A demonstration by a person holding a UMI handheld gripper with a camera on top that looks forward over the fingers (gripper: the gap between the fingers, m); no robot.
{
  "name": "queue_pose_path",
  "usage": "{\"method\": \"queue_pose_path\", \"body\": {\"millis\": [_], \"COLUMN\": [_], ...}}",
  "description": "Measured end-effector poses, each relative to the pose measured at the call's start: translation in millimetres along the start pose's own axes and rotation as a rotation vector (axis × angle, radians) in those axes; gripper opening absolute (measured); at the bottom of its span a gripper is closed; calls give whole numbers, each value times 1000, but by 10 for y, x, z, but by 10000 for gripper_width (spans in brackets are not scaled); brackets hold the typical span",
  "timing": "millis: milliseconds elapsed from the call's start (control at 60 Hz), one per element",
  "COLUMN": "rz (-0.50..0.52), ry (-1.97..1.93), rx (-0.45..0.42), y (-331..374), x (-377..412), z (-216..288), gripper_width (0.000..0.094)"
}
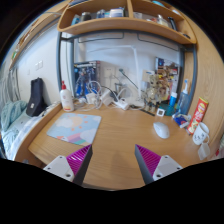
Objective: Arrange mouse
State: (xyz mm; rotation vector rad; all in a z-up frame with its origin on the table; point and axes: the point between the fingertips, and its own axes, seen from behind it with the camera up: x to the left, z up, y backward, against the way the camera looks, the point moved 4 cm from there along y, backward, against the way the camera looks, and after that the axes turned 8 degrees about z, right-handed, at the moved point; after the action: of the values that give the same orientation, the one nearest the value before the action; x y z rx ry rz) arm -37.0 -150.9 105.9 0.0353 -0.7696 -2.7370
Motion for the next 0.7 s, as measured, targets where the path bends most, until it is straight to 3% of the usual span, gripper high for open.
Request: {"method": "queue_pose_path", "body": {"millis": [317, 700], "rz": [-139, -99], "ry": [-53, -76], "rx": [75, 94], "y": [-474, -1348], "x": [-1701, -2547], "z": [-318, -45], "gripper_width": [852, 846]}}
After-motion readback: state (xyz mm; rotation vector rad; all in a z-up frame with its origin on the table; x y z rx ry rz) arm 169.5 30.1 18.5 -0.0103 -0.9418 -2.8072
